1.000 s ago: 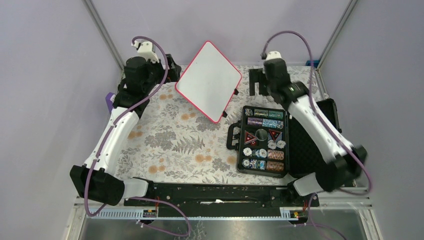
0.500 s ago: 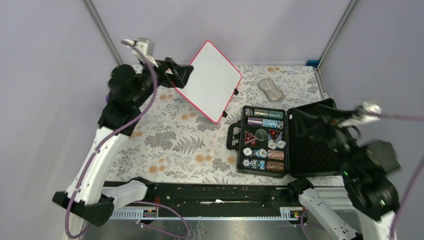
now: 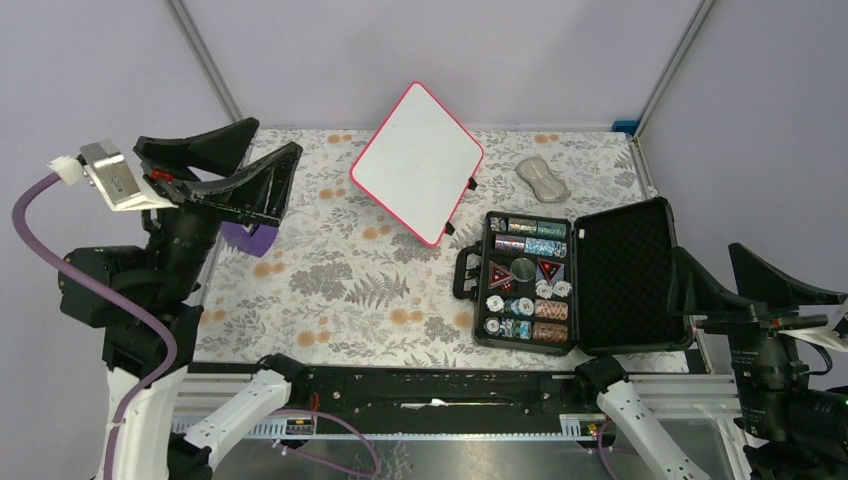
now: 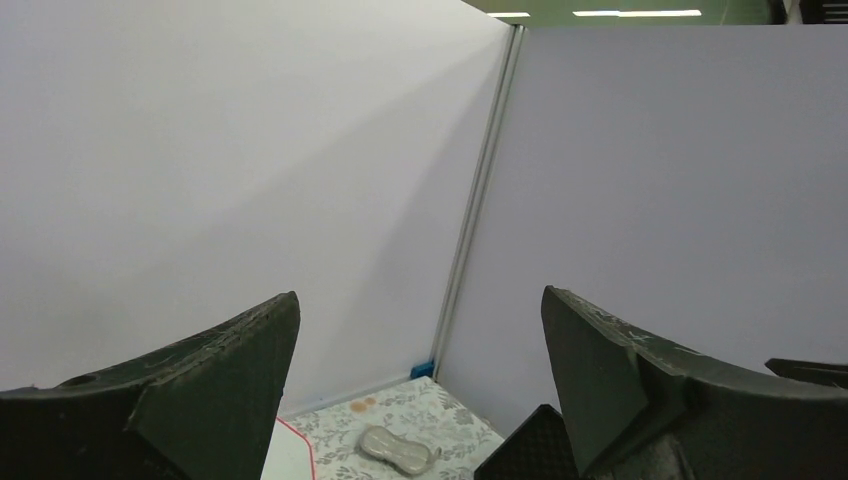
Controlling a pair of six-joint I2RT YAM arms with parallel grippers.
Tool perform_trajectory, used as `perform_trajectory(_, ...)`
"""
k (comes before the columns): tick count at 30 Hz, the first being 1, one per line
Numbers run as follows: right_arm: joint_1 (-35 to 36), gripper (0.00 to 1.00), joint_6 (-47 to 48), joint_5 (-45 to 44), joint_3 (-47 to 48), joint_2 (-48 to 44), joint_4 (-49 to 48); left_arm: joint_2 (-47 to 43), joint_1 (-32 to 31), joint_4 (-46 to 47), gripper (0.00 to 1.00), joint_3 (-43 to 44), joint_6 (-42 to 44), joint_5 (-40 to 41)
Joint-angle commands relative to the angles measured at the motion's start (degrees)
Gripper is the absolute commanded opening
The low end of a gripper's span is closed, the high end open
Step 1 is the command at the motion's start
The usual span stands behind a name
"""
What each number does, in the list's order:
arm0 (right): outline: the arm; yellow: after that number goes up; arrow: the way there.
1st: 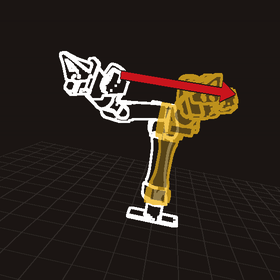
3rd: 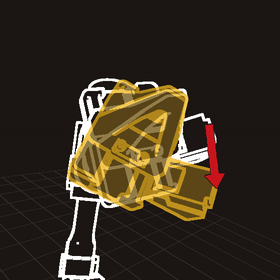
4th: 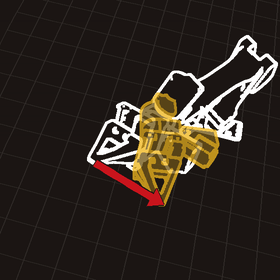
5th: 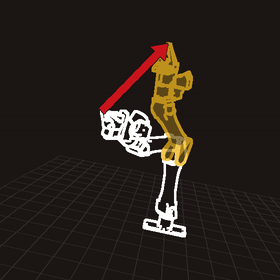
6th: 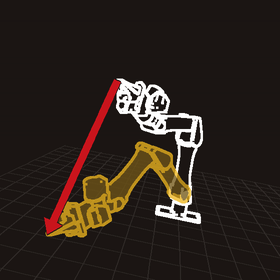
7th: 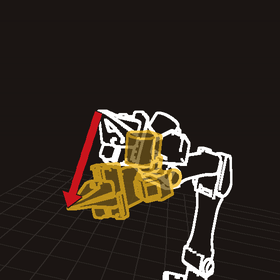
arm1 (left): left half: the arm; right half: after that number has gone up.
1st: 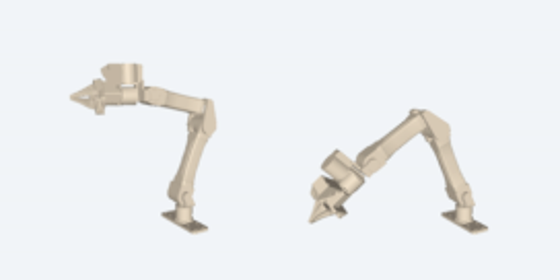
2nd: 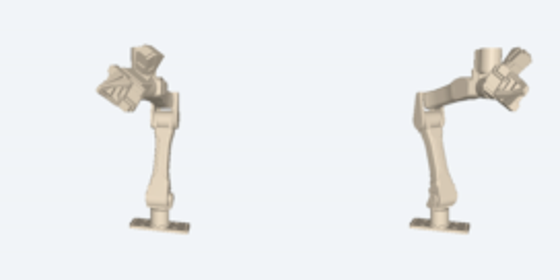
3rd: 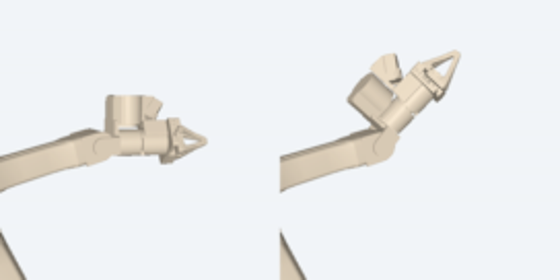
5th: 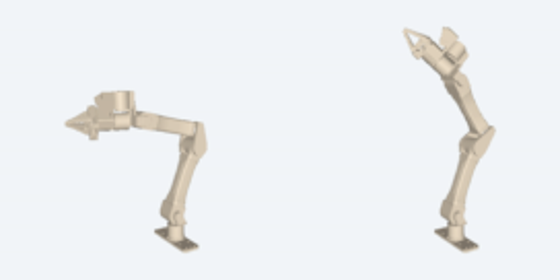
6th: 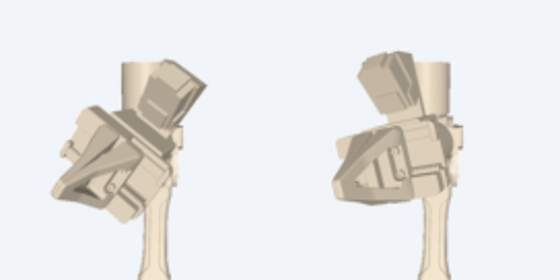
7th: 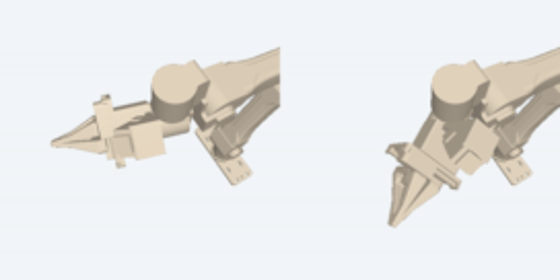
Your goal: Erase the whiteboard
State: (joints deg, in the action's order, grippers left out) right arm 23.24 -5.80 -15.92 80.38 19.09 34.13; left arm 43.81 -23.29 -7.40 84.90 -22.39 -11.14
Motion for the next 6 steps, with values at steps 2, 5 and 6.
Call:
perform_trajectory(2,-0.03,0.99,1.19,-4.51,0.56,0.29,-0.54,0.72,0.09,-1.37,0.99,0.89,2.67,3.67)
perform_trajectory(5,-0.02,0.99,0.96,-3.82,0.57,0.74,-0.4,0.95,0.09,-2.39,0.99,1.37,3.34,3.41)
perform_trajectory(6,-0.03,0.99,0.78,-3.91,0.49,0.62,-0.54,1.05,0.09,-2.91,0.99,1.63,3.59,3.48)
